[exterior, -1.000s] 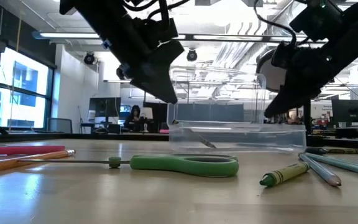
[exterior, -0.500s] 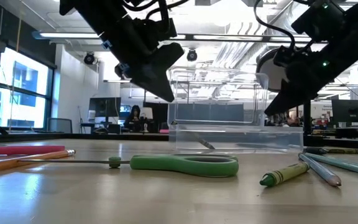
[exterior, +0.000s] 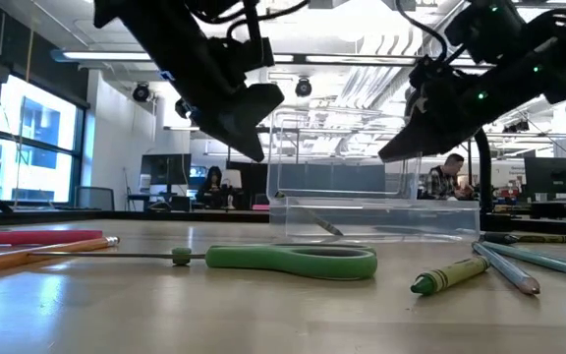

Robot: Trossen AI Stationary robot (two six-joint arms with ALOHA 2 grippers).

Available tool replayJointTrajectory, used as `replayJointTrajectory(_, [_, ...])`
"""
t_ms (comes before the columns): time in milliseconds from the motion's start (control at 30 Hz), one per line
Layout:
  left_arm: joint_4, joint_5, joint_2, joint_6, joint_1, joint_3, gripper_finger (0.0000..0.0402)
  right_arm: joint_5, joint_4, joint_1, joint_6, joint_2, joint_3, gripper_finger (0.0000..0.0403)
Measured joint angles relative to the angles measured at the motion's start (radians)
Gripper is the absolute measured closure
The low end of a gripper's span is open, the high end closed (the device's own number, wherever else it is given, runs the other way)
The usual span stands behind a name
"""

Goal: Pick & place school supplies into a supply box
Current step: Adjust the supply box

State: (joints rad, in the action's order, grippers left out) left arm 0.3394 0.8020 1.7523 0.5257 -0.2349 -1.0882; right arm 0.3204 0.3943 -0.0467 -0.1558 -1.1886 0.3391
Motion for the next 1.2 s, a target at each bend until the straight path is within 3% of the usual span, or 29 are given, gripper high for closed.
replayJointTrajectory(167, [0.003,-0.047,-0.002,0.01,0.016,0.0,0.0358,-0.129,0.051,0.024,-0.022,-0.036,0.0,0.0256])
replayJointTrajectory(400, [0.092,-0.069,-0.073,0.032,0.012,-0.023,0.0386,-0.064,0.15,0.064,0.026,-0.038,0.0,0.0256])
replayJointTrajectory(567, [0.069,-0.061,-0.119,0.031,0.012,-0.049,0.0364,-0.065,0.22,0.036,0.089,-0.065,0.0,0.0256])
replayJointTrajectory(733, [0.063,-0.118,-0.123,0.022,0.013,-0.082,0.0347,-0.128,0.328,-0.007,0.114,-0.159,0.0,0.0256])
replayJointTrajectory(933, [0.047,-0.144,-0.122,0.025,0.012,-0.092,0.037,-0.171,0.541,-0.015,0.131,-0.31,0.008,0.0256])
replayJointTrajectory(1200, [0.049,-0.17,-0.121,0.034,0.012,-0.091,0.0376,-0.173,0.524,-0.014,0.179,-0.446,0.178,0.0256])
